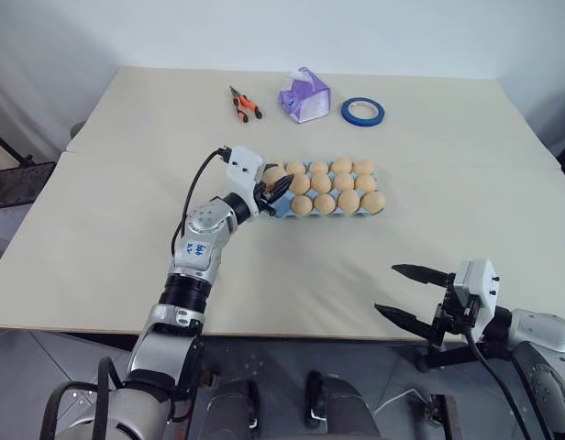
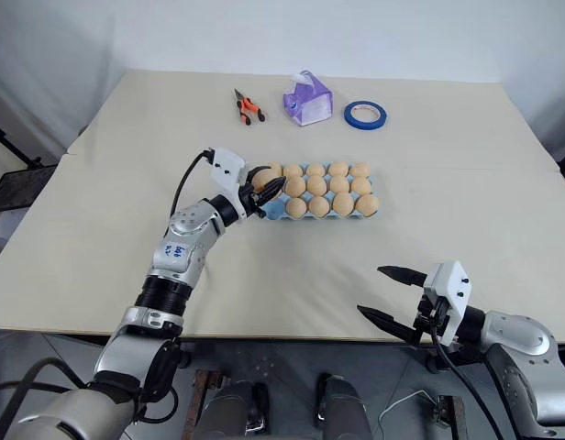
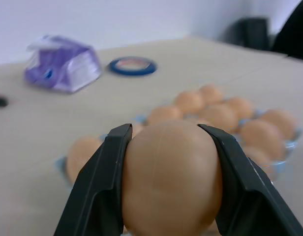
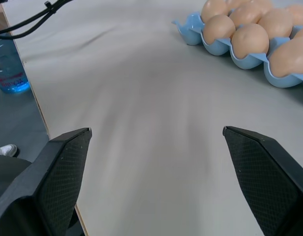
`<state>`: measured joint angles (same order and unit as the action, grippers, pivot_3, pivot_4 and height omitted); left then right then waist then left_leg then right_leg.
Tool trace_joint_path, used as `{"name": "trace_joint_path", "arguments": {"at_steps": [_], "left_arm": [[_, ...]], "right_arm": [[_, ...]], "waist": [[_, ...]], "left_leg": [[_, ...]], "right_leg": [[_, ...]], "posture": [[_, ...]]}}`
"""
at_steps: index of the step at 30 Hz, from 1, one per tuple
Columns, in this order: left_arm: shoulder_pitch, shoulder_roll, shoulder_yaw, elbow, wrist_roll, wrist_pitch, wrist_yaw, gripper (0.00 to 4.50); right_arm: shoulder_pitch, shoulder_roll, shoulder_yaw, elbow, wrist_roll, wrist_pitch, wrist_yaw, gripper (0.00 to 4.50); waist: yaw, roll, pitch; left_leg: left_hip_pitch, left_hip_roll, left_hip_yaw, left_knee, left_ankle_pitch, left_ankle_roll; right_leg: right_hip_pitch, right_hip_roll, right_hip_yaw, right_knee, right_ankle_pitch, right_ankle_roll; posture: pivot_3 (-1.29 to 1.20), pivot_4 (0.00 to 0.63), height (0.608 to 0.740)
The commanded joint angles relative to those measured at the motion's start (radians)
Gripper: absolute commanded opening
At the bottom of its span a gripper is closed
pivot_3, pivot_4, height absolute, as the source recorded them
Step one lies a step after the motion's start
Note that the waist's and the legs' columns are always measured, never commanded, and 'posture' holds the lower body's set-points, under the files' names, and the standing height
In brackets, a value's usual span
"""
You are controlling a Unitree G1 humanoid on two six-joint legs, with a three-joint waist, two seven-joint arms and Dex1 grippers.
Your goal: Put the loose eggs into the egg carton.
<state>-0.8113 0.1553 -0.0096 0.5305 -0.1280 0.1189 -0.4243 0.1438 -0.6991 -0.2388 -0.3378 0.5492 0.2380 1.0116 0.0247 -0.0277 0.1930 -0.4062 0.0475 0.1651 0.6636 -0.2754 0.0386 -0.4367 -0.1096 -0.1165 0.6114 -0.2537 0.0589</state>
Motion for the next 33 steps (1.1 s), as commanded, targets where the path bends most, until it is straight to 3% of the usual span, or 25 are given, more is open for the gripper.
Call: {"name": "trace_joint_path", "arguments": {"at_steps": [1,5,14,19,23,26,29,33], "left_arm": [[-0.033,-0.01,-0.015,0.028,0.013,-0.05,-0.025,1.78],[-0.03,-0.016,-0.025,0.023,0.008,-0.027,-0.064,1.78],[-0.002,0.028,-0.02,-0.06,0.01,0.058,-0.089,4.48],[0.028,0.051,-0.011,-0.163,-0.055,0.132,-0.164,4.48],[0.12,0.094,0.045,-0.383,-0.28,0.335,-0.339,4.48],[0.203,0.178,0.063,-0.496,-0.354,0.431,-0.412,4.48],[0.326,0.341,0.04,-0.577,-0.375,0.463,-0.569,4.48],[0.398,0.476,0.051,-0.551,-0.398,0.442,-0.718,4.48]], "right_arm": [[0.013,0.009,-0.012,-0.02,-0.001,-0.018,-0.012,4.5],[0.039,0.014,-0.021,-0.038,-0.001,-0.019,-0.03,4.5],[0.062,0.016,-0.021,-0.047,0.002,-0.026,-0.045,4.5],[0.044,0.016,-0.007,-0.04,0.0,-0.021,-0.05,4.5],[0.029,0.014,-0.007,-0.039,0.002,-0.016,-0.051,4.5],[0.015,0.011,-0.008,-0.039,0.003,-0.019,-0.047,4.5],[-0.043,0.004,-0.007,-0.027,0.014,-0.012,-0.043,4.5],[-0.139,-0.002,0.02,0.023,0.001,-0.011,-0.022,4.5]], "waist": [[0.0,0.0,0.0],[0.001,0.0,0.0],[-0.002,0.0,0.0],[-0.001,0.0,0.0],[-0.004,0.0,0.0],[-0.006,0.0,0.0],[-0.022,0.001,0.0],[-0.024,0.001,0.0]], "left_leg": [[0.0,0.0,0.0,0.0,0.0,0.001],[-0.001,0.0,0.0,0.0,0.001,0.004],[0.0,0.001,0.0,0.0,-0.002,0.0],[0.0,0.0,0.0,0.0,-0.002,0.0],[0.0,0.001,0.001,0.0,-0.001,0.002],[0.0,0.001,0.0,0.0,0.001,0.002],[0.002,0.001,0.0,0.0,-0.001,-0.003],[0.002,0.002,0.001,0.0,0.0,-0.004]], "right_leg": [[0.0,0.0,0.0,0.0,0.0,0.0],[-0.001,0.0,-0.001,-0.001,0.0,0.0],[0.0,0.0,-0.001,-0.001,0.0,0.0],[0.0,0.0,0.0,-0.001,0.0,0.0],[0.0,0.0,0.0,-0.001,0.0,0.0],[0.0,0.0,0.003,0.0,0.0,0.0],[0.0,0.001,0.005,0.002,-0.001,-0.002],[-0.002,0.001,0.005,0.003,-0.002,-0.003]], "posture": [[0.0,0.15,0.74],[0.0,0.15,0.74],[0.0,0.15,0.74],[0.0,0.15,0.74],[0.0,0.15,0.74],[0.0,0.15,0.74],[0.0,0.15,0.74],[0.0,0.15,0.74]]}}
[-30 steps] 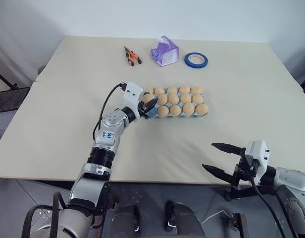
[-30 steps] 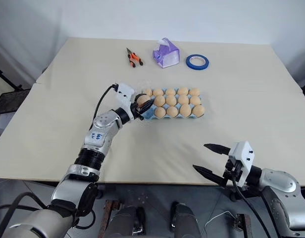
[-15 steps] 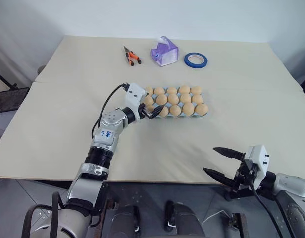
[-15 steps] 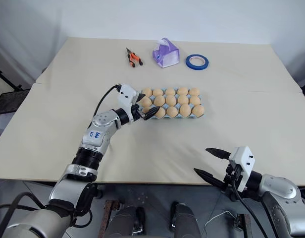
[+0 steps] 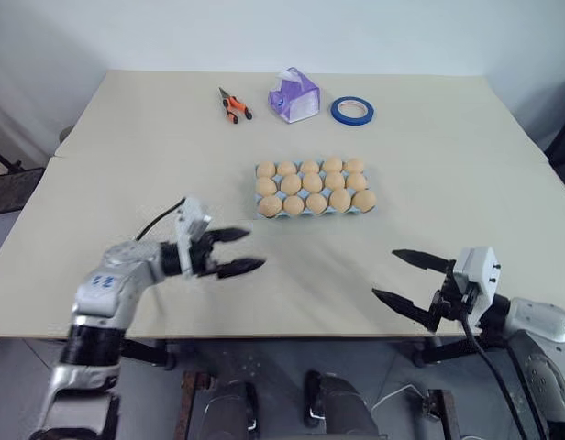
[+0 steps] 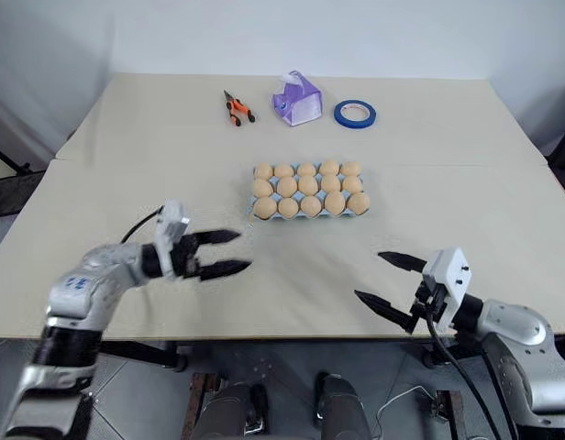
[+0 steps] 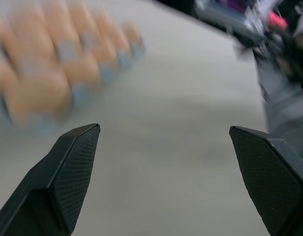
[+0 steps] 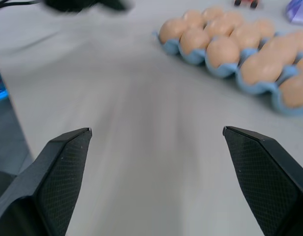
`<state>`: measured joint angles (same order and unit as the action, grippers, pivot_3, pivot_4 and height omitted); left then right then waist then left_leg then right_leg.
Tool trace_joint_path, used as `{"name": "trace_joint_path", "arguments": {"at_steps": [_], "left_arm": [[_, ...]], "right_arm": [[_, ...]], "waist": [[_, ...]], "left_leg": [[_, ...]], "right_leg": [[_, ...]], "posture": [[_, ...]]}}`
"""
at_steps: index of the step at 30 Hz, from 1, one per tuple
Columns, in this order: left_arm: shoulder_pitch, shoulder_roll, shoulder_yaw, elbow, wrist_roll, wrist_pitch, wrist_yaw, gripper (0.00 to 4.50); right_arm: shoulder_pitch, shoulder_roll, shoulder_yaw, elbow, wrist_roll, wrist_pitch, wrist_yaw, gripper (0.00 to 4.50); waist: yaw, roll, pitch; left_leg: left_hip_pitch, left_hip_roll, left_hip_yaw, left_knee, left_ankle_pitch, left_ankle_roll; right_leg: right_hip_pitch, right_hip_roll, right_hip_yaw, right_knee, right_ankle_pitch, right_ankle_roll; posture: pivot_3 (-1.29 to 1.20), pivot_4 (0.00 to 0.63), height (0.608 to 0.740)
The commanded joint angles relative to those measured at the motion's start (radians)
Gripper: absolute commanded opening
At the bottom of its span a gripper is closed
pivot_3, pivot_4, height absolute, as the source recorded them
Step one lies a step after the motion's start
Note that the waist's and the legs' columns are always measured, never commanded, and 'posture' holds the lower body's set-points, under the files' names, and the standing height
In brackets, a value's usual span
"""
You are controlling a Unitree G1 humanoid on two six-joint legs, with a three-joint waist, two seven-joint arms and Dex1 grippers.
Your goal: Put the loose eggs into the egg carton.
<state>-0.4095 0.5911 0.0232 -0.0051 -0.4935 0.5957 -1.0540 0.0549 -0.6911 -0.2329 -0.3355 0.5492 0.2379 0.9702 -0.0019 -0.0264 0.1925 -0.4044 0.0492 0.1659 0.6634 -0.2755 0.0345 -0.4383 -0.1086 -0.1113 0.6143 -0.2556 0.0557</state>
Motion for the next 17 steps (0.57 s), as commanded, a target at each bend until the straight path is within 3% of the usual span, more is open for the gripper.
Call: {"name": "trace_joint_path", "arguments": {"at_steps": [1,9,17], "left_arm": [[-0.008,0.054,0.027,0.017,-0.021,-0.063,-0.103,4.48],[-0.142,0.067,0.052,0.311,0.073,-0.301,-0.132,4.48],[-0.228,0.042,0.035,0.441,0.109,-0.407,-0.165,4.48]], "right_arm": [[-0.077,-0.009,0.025,0.04,-0.005,-0.014,0.027,4.5],[-0.291,-0.003,0.132,0.284,-0.076,-0.088,0.15,4.5],[-0.418,0.018,0.166,0.433,-0.11,-0.142,0.214,4.5]], "waist": [[0.006,0.0,0.0],[0.011,0.0,0.0],[0.0,0.0,0.0]], "left_leg": [[0.0,0.0,0.0,0.0,0.0,0.0],[-0.003,-0.001,0.0,-0.001,0.0,0.001],[-0.006,0.0,0.004,-0.001,0.003,0.002]], "right_leg": [[0.0,0.0,0.001,0.0,0.0,0.0],[-0.001,-0.003,0.002,-0.004,0.001,0.0],[-0.006,-0.003,-0.006,-0.001,0.001,0.001]], "posture": [[0.0,0.15,0.74],[0.0,0.15,0.74],[0.0,0.15,0.74]]}}
